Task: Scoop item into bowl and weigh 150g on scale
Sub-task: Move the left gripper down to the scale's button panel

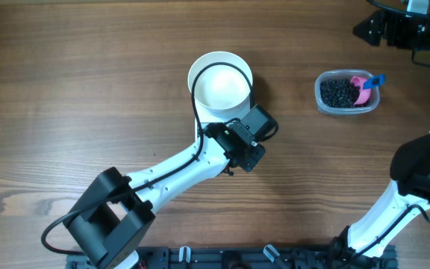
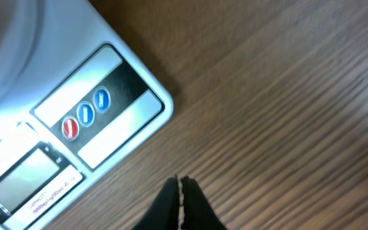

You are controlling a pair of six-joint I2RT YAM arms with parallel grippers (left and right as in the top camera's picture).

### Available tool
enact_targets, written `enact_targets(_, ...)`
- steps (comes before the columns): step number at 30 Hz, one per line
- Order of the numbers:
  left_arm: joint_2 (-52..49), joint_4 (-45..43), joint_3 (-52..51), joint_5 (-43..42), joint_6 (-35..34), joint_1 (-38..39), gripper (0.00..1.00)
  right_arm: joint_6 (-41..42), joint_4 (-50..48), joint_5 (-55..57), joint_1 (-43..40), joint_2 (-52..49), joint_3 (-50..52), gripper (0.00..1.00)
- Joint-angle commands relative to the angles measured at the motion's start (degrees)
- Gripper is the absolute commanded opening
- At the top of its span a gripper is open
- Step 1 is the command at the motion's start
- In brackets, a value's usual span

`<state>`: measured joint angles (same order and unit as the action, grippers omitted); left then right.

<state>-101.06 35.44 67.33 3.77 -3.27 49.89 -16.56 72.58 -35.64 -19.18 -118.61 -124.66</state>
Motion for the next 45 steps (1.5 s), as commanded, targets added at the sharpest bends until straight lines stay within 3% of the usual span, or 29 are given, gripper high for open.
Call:
enact_targets(1,-0.2,1.8,-0.3,1.2,4.4,0.1,0.08,0.2,-0.1,-1.5,0.2,1.8,-1.3,1.0)
enact_targets(2,-0.2,1.9,-0.3,1.2,4.4,0.1,0.04,0.2,-0.1,-1.5,0.2,1.8,-1.3,1.0)
enact_targets(9,-4.9,0.5,-0.4,1.3,7.6,-0.2,0.04,0.2,-0.1,-1.5,0.2,1.8,-1.3,1.0)
enact_targets(12,-6.1,-0.3,-0.4,1.3,7.6,-0.6,0.15,0.2,-0.1,-1.5,0.2,1.8,-1.3,1.0)
enact_targets(14,-6.3,-2.4,-0.4,1.3,11.5,-1.4,0.22,0.2,-0.1,-1.5,0.2,1.8,-1.3,1.0)
enact_targets(15,-6.3,-2.7,-0.3,1.3,13.6,-1.9,0.42,0.2,-0.1,-1.5,0.2,1.8,-1.3,1.0)
enact_targets(16,-6.3,-2.7,-0.3,1.3,14.5,-2.2,0.79,0.2,-0.1,-1.5,0.2,1.8,-1.3,1.0)
enact_targets(17,-6.3,-2.6,-0.4,1.3,15.2,-2.5,1.0,0.2,-0.1,-1.5,0.2,1.8,-1.3,1.0)
enact_targets(45,-11.8,-4.4,-0.4,-1.8,17.9,-4.5,1.0,0.2,-0.1,-1.5,0.2,1.8,-1.3,1.0)
